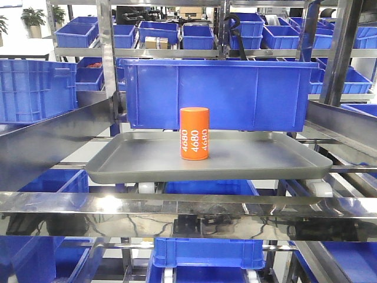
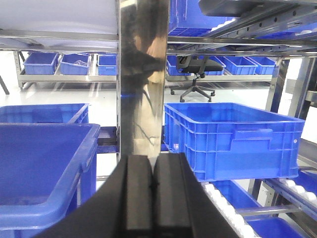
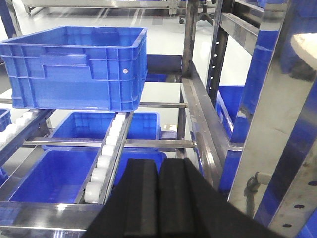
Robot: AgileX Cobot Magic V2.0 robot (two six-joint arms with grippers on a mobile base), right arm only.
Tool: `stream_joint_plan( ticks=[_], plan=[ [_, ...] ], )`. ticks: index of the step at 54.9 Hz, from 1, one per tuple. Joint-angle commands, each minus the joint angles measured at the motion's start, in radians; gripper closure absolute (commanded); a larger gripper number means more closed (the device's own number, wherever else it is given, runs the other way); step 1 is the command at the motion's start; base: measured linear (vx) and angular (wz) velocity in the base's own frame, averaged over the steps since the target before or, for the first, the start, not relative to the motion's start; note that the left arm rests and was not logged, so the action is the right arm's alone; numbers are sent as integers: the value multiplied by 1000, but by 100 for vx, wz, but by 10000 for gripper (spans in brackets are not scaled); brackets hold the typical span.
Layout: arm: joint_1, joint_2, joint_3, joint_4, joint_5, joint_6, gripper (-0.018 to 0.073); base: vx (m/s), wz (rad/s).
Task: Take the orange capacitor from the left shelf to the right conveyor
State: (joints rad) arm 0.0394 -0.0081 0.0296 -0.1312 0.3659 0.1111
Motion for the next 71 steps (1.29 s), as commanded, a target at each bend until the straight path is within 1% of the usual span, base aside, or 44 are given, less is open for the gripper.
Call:
stream_joint_plan(
  ticks=[1,40,43,47,49,55,59,71],
  plan=[
    [-3,-16,9,-6,-76,1,570,0,0],
    [-3,-16,9,-6,-77,0,570,0,0],
    [-3,-16,9,-22,-87,-9,570,0,0],
    [-3,-16,9,-96,-141,-34,570,0,0],
    [-3,-16,9,-113,-181,-30,570,0,0],
    [-3,-16,9,-106,-320,-25,570,0,0],
    [-3,-16,9,-105,-390,-25,570,0,0],
    [-3,-16,9,-104,-518,-27,570,0,0]
  ],
)
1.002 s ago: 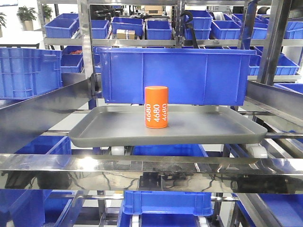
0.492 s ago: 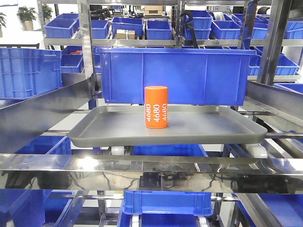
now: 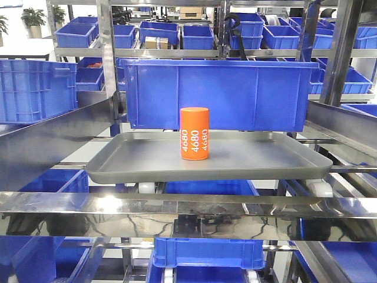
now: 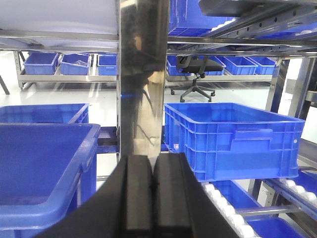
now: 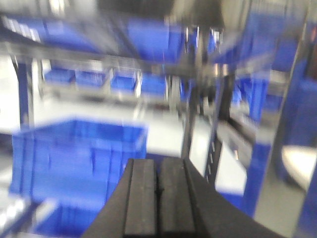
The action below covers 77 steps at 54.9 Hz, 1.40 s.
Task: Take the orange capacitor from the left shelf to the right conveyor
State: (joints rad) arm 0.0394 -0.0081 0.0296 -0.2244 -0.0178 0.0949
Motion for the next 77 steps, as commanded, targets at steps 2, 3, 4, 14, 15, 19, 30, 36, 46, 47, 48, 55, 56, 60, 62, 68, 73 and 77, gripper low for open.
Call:
stream_joint_plan(
  ticks=[2,3,4,14,15,19,30,36,46,47,48,55,56,60,62,68,73,77],
  plan=[
    [-3,-16,9,-11,-150,-10,570,0,0],
    [-3,-16,9,-11,-167,-10,570,0,0],
    [-3,-16,9,-11,-179,-10,570,0,0],
    [-3,-15,-40,13,-236,-6,570,0,0],
    [-3,-12,-54,18,-225,-6,570,0,0],
    [-3,12,-147,37,-136,-6,570,0,0],
    [-3,172,-439,37,107,-7,570,0,0],
    [-3,272,-560,37,155,-9,568,0,0],
    [-3,418,-647,35,164,-9,549,0,0],
    [-3,428,-649,35,163,-9,543,0,0],
    [-3,441,-652,35,163,-9,538,0,0],
    [-3,500,-657,40,159,-9,462,0,0],
    [-3,505,-657,40,158,-9,450,0,0],
    [-3,524,-657,40,155,-9,380,0,0],
    [-3,531,-657,40,154,-9,338,0,0],
    [-3,543,-656,40,137,-9,202,0,0],
    [-3,546,-656,50,125,-5,104,0,0],
    [-3,547,-657,110,125,20,58,0,0]
  ],
)
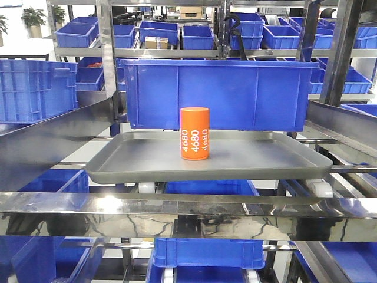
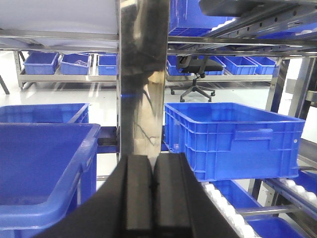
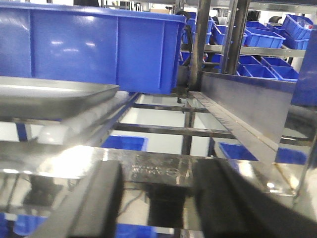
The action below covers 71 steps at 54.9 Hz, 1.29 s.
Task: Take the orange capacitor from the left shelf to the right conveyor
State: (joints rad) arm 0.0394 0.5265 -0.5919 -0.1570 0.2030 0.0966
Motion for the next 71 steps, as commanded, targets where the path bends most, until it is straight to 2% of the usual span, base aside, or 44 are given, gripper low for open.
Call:
stream_joint_plan(
  ticks=[1,8,12,17,25,31,35,49,58,71],
  plan=[
    [-3,14,-36,56,-95,19,48,0,0],
    [5,61,-77,98,-49,-6,32,0,0],
    [41,110,-145,123,-14,-54,32,0,0],
    [115,190,-237,147,-11,-134,32,0,0],
    [283,358,-396,157,-6,-248,32,0,0],
    [404,510,-522,157,-1,-257,32,0,0],
    [445,599,-610,157,24,-248,32,0,0],
    [450,862,-911,181,217,-97,32,0,0],
    [451,969,-1012,274,220,-116,32,0,0],
    [450,1074,-1070,279,190,-136,32,0,0]
  ],
)
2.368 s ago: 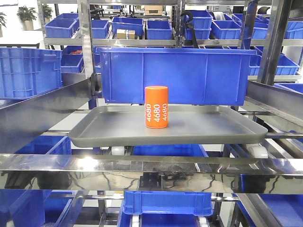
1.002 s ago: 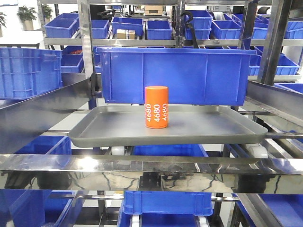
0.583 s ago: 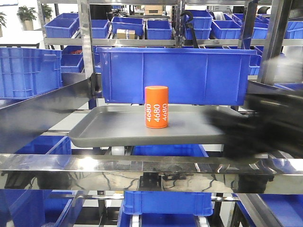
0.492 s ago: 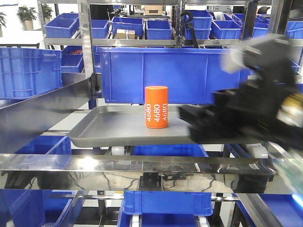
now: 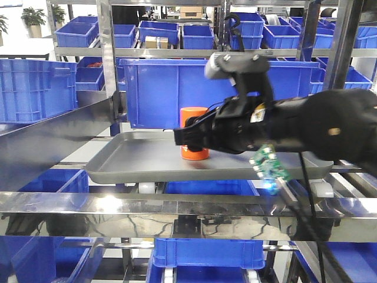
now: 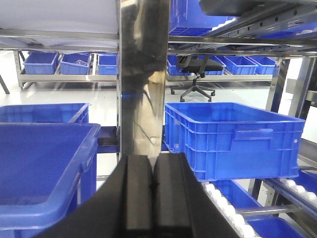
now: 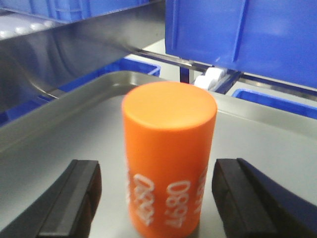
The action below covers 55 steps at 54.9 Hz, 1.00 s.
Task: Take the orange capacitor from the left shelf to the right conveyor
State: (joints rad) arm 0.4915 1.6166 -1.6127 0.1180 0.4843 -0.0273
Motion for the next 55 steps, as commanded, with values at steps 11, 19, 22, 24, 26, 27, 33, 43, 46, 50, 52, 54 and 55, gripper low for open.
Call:
stream_joint_plan(
  ticks=[11,19,22,24,26,27,33,43,46,50,52,54,55],
  plan=[
    [-2,45,-82,12,-173,-12,32,0,0],
    [0,67,-92,11,-172,-19,57,0,0],
    [0,67,-92,11,-166,-26,85,0,0],
    [0,64,-92,11,-166,-27,105,0,0],
    [0,61,-92,10,-166,-27,127,0,0],
    [0,61,-92,10,-167,-27,136,0,0],
    [0,42,-92,9,-169,-27,220,0,0],
    [-1,-10,-92,7,-170,-27,438,0,0],
    [-1,-33,-92,2,-176,-27,522,0,0],
    [-1,-63,-92,0,-189,-30,576,0,0],
    [-1,-79,-92,0,-194,-46,575,0,0],
    [-1,-95,-92,0,-192,-79,575,0,0],
    [0,-102,-92,0,-192,-96,574,0,0]
  ],
)
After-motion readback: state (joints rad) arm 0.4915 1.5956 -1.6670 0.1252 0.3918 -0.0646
